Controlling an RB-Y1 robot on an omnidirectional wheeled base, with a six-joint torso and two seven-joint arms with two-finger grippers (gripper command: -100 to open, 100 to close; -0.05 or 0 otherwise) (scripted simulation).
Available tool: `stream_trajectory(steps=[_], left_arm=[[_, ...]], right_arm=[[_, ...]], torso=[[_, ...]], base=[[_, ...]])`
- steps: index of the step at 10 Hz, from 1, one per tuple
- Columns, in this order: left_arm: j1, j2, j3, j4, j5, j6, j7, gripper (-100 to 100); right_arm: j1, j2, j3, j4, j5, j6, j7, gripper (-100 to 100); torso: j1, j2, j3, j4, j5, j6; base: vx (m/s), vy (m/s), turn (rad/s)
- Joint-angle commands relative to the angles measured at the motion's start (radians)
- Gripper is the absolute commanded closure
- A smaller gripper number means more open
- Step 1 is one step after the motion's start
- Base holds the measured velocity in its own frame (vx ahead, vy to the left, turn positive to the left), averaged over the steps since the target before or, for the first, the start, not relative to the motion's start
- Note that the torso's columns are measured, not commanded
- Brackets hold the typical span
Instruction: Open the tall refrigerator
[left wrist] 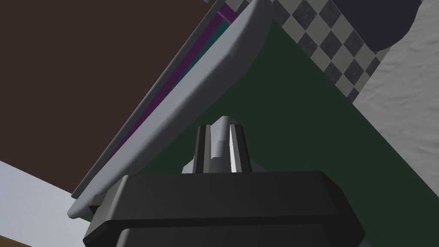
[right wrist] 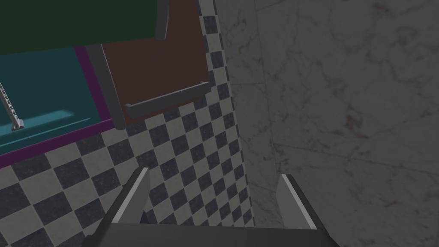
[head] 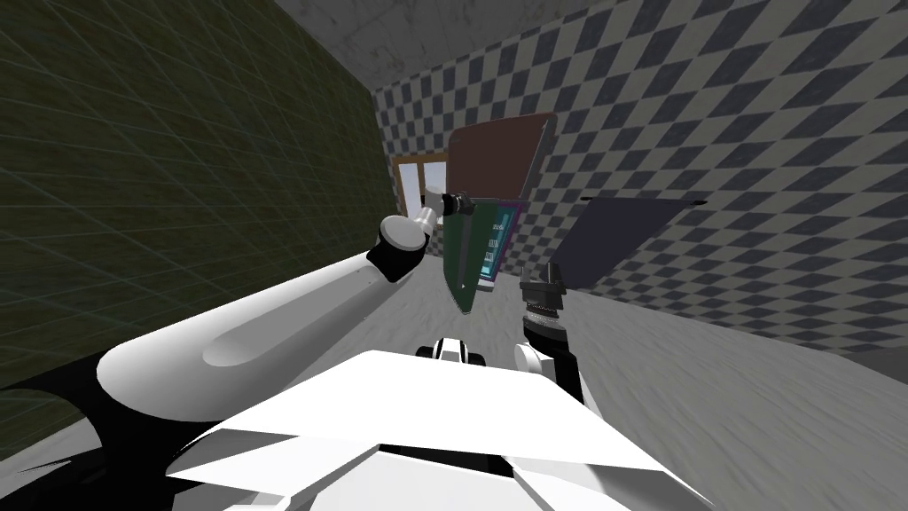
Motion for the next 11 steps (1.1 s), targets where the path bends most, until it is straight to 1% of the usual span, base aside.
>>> stream_trajectory(steps=[1, 2, 3, 4, 6, 7, 8, 9, 11], left_arm=[[0.0, -0.01, 0.015, -0.001, 0.011, 0.046, -0.015, 100], [0.0, -0.01, 0.015, -0.001, 0.011, 0.046, -0.015, 100], [-0.004, -0.013, 0.026, 0.005, 0.02, 0.074, -0.026, 100], [-0.004, -0.013, 0.026, 0.005, 0.02, 0.074, -0.026, 100], [-0.011, -0.019, 0.047, 0.018, 0.037, 0.128, -0.046, 100], [-0.011, -0.019, 0.047, 0.018, 0.037, 0.128, -0.046, 100], [-0.014, -0.022, 0.057, 0.024, 0.045, 0.155, -0.056, 100], [-0.014, -0.022, 0.057, 0.024, 0.045, 0.155, -0.056, 100], [-0.021, -0.028, 0.079, 0.036, 0.062, 0.209, -0.077, 100]], right_arm=[[0.0, 0.0, 0.0, 0.0, 0.0, 0.0, 0.0, 0], [0.0, 0.0, 0.0, 0.0, 0.0, 0.0, 0.0, 0], [0.0, 0.0, 0.0, 0.0, 0.0, 0.0, 0.0, 0], [0.0, 0.0, 0.0, 0.0, 0.0, 0.0, 0.0, 0], [0.0, 0.0, 0.0, 0.0, 0.0, 0.0, 0.0, 0], [0.0, 0.0, 0.0, 0.0, 0.0, 0.0, 0.0, 0], [0.0, 0.0, 0.0, 0.0, 0.0, 0.0, 0.0, 0], [0.0, 0.0, 0.0, 0.0, 0.0, 0.0, 0.0, 0], [0.0, 0.0, 0.0, 0.0, 0.0, 0.0, 0.0, 0]], torso=[[0.005, 0.0, 0.0, -0.002, 0.002, -0.001], [0.01, 0.0, 0.0, -0.004, 0.004, -0.003], [0.009, -0.002, -0.002, -0.004, 0.004, -0.004], [0.011, -0.003, -0.002, -0.004, 0.004, -0.004], [0.007, -0.005, -0.004, -0.005, 0.003, -0.003], [0.008, -0.005, -0.004, -0.005, 0.003, -0.003], [0.007, -0.008, -0.006, -0.006, 0.003, -0.004], [0.009, -0.009, -0.007, -0.006, 0.004, -0.005], [0.006, -0.008, -0.006, -0.007, 0.002, -0.004]], base=[[0.038, 0.241, -0.032], [0.048, 0.212, -0.026], [0.022, 0.243, -0.008], [0.004, 0.202, -0.014], [0.027, 0.239, -0.011], [0.06, 0.26, -0.027], [0.064, 0.288, -0.021], [0.015, 0.232, -0.014], [0.015, 0.241, -0.005]])
